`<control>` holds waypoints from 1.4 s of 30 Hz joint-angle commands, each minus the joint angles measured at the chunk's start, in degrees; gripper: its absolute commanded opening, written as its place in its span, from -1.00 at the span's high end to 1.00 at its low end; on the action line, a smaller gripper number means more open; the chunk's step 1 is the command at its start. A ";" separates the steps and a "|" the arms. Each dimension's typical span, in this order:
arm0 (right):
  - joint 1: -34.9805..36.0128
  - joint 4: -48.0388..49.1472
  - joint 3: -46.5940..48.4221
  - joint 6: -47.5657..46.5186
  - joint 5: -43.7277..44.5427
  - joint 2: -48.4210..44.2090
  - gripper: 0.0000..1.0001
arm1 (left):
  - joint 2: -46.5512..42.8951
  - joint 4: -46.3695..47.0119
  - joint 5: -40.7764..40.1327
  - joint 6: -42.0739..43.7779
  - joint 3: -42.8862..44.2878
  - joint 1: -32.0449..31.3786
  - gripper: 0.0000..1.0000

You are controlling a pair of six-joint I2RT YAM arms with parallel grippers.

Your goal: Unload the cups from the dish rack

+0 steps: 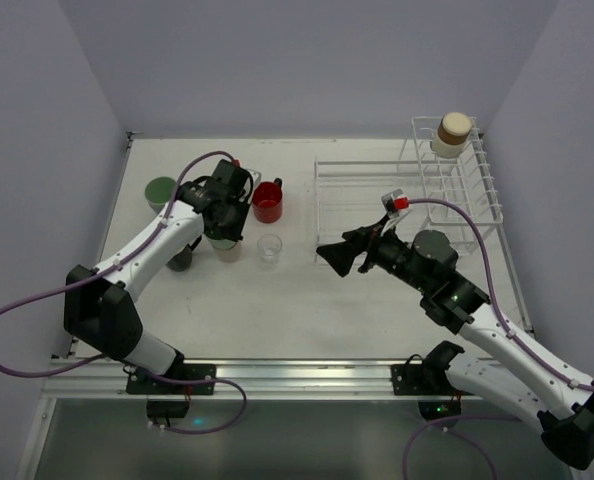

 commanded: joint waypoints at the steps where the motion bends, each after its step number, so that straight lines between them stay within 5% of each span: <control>1: 0.18 1.63 -0.29 -0.80 0.90 0.25 -0.98 | -0.01 1.92 -1.38 0.29 -0.25 0.55 0.48; 8: 0.18 2.07 -0.55 -0.98 0.99 0.34 -0.98 | -0.63 3.06 -3.67 -0.15 2.20 0.55 0.02; 14: 0.18 3.03 -1.34 -1.76 1.60 -1.06 -0.98 | -9.57 9.71 -1.57 -1.29 2.92 0.37 -0.23; 20: 0.18 3.04 -1.43 -4.31 6.87 -4.05 -0.96 | -30.31 27.01 10.64 -2.70 -9.19 -0.24 -0.32; 25: -1.93 -7.68 10.15 -8.43 17.06 -2.65 -0.89 | -46.14 36.01 20.21 -4.02 -23.59 -0.33 -0.44; 33: -21.78 -18.49 31.15 -12.57 27.35 10.86 -0.98 | -59.85 41.82 26.91 -5.86 -36.98 -0.33 -0.57; 42: -34.36 -20.51 46.36 -15.91 29.28 28.98 -0.98 | -58.73 41.91 30.08 -5.07 -38.22 -0.33 -0.63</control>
